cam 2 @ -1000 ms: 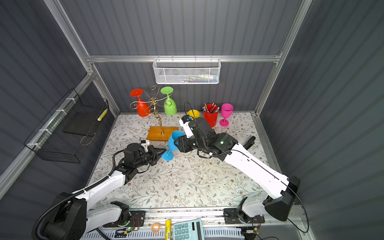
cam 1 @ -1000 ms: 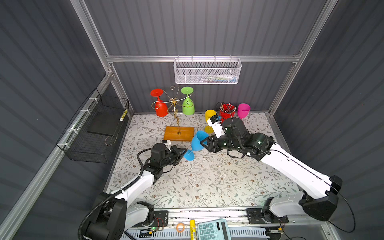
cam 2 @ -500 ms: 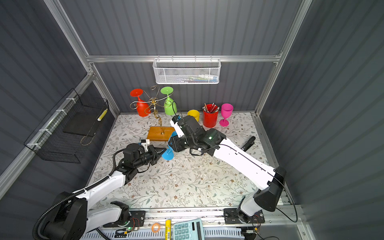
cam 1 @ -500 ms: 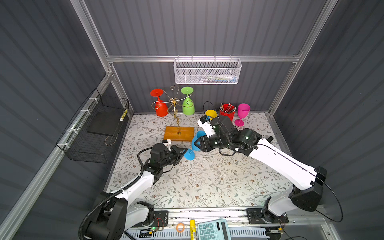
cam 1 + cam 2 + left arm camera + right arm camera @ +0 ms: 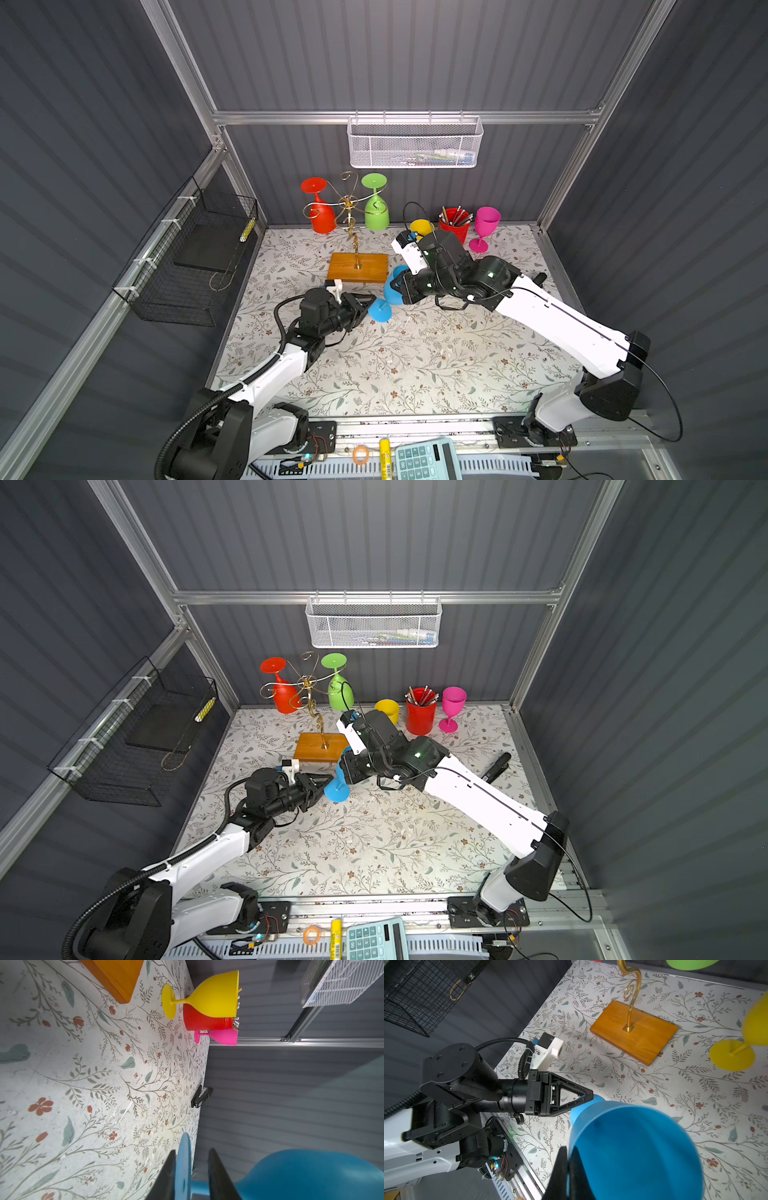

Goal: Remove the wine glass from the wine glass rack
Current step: 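Carry the blue glass to beside the pink glass with the right gripper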

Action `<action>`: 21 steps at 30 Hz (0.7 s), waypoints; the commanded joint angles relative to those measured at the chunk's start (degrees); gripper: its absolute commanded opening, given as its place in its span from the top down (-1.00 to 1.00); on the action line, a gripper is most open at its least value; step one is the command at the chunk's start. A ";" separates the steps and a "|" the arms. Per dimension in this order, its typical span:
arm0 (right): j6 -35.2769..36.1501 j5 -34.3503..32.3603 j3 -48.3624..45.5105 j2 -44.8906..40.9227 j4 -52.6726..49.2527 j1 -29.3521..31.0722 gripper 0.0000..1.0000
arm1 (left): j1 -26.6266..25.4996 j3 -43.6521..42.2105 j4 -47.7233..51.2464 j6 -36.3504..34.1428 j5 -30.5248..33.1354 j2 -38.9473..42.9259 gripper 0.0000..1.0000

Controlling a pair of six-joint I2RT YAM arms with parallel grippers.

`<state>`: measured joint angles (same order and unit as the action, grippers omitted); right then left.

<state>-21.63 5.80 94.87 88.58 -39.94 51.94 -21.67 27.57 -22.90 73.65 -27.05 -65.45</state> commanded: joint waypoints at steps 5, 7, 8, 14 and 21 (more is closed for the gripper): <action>1.40 -7.40 -3.28 -3.51 -2.21 -2.79 1.00 | -0.04 2.50 10.45 -4.37 1.25 4.15 -0.73; 1.83 -9.69 -4.43 -4.30 -2.94 -4.58 1.00 | -0.04 2.89 12.22 -5.46 1.49 5.06 -0.86; 2.09 -10.57 -5.30 -4.69 -3.03 -5.91 1.00 | -0.04 3.13 13.10 -5.97 1.63 5.48 -0.91; 3.65 -15.14 -7.86 -3.72 -1.92 -15.28 1.00 | -0.04 4.59 19.20 -9.27 3.29 7.95 -0.99; 6.87 -16.61 -6.24 3.28 0.76 -25.20 1.00 | -0.04 6.23 26.30 -12.76 5.72 10.78 -1.00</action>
<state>-17.34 -7.68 87.57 88.99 -40.25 28.67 -21.67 31.57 -1.91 64.38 -23.07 -56.53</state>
